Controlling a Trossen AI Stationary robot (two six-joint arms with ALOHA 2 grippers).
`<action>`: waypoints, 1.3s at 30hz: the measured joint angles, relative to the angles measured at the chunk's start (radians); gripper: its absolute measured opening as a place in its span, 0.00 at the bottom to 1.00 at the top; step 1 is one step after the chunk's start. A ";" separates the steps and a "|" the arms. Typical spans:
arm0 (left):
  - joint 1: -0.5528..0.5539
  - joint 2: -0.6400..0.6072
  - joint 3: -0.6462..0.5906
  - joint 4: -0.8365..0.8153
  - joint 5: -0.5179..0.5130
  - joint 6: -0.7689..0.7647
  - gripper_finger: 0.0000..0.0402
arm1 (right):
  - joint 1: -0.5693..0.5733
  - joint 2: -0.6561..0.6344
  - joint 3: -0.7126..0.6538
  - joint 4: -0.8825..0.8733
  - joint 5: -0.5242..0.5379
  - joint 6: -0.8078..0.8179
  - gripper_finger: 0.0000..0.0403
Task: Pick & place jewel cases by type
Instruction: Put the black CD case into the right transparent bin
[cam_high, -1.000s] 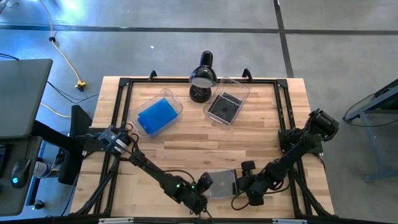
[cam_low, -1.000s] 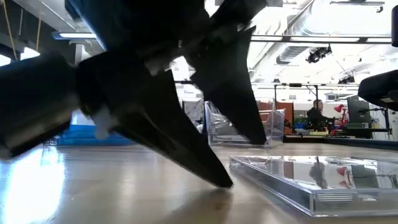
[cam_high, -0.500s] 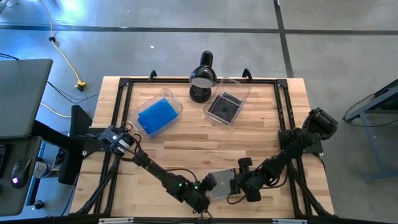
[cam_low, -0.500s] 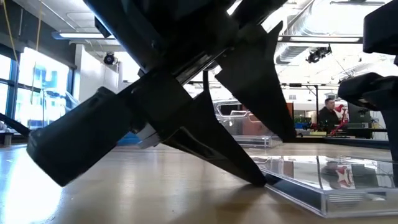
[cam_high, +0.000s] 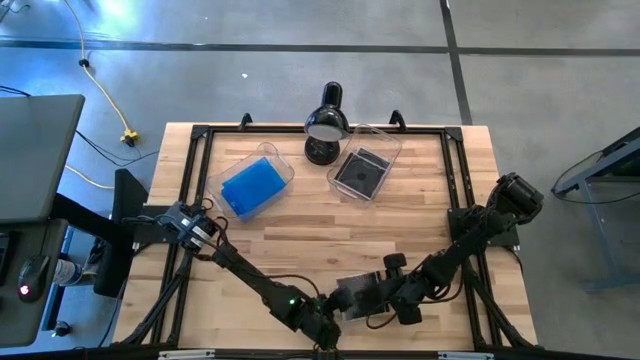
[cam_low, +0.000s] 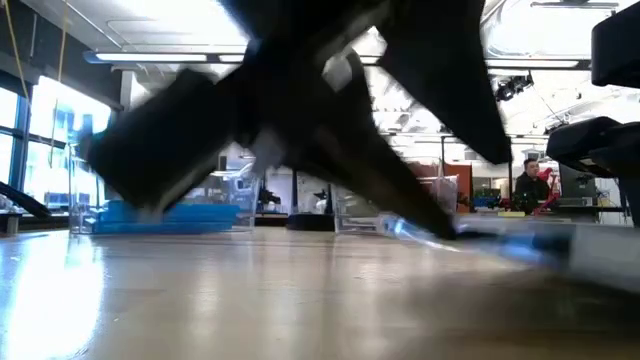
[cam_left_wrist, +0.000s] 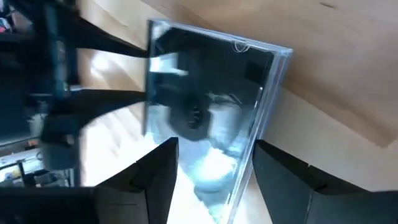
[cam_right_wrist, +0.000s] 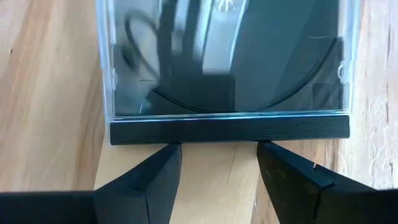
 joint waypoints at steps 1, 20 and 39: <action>0.000 -0.001 0.013 -0.013 -0.003 0.004 0.49 | 0.000 0.000 0.000 -0.003 -0.004 -0.002 0.52; 0.033 -0.013 0.220 -0.094 0.053 0.131 0.49 | -0.001 0.001 0.002 0.001 -0.013 -0.066 0.52; 0.103 -0.003 0.208 -0.091 0.178 0.123 0.47 | -0.001 0.003 0.001 0.183 -0.021 -0.109 0.52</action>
